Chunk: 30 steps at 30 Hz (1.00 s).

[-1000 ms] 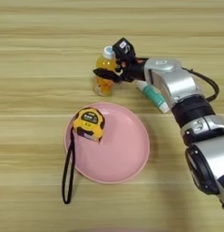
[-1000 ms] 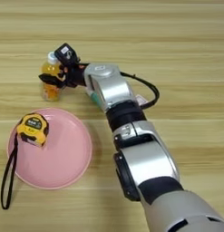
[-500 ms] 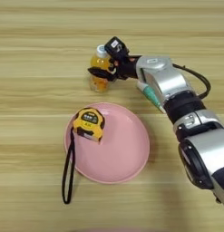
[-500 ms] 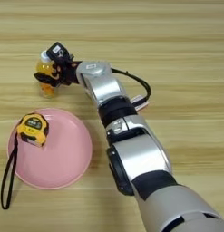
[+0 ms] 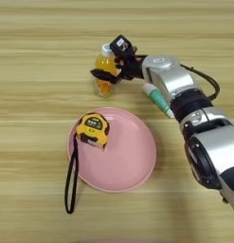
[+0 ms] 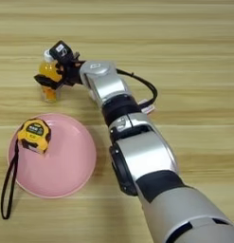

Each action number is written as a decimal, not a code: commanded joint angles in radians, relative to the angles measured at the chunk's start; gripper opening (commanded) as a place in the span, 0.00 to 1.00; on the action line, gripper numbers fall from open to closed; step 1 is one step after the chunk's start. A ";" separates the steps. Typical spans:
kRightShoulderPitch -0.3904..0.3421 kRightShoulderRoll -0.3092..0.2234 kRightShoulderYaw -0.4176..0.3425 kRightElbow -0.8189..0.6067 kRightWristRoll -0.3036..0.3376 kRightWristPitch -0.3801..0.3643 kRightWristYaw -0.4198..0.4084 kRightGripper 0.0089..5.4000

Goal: Move the objects on the table

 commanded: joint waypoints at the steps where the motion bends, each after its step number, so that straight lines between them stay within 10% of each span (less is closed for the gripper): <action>1: -0.132 -0.016 -0.024 -0.028 0.012 -0.048 -0.027 0.99; 18: -0.126 -0.012 -0.061 -0.103 0.053 -0.084 -0.010 0.99; 30: -0.007 -0.024 -0.084 -0.440 0.156 -0.076 0.067 0.99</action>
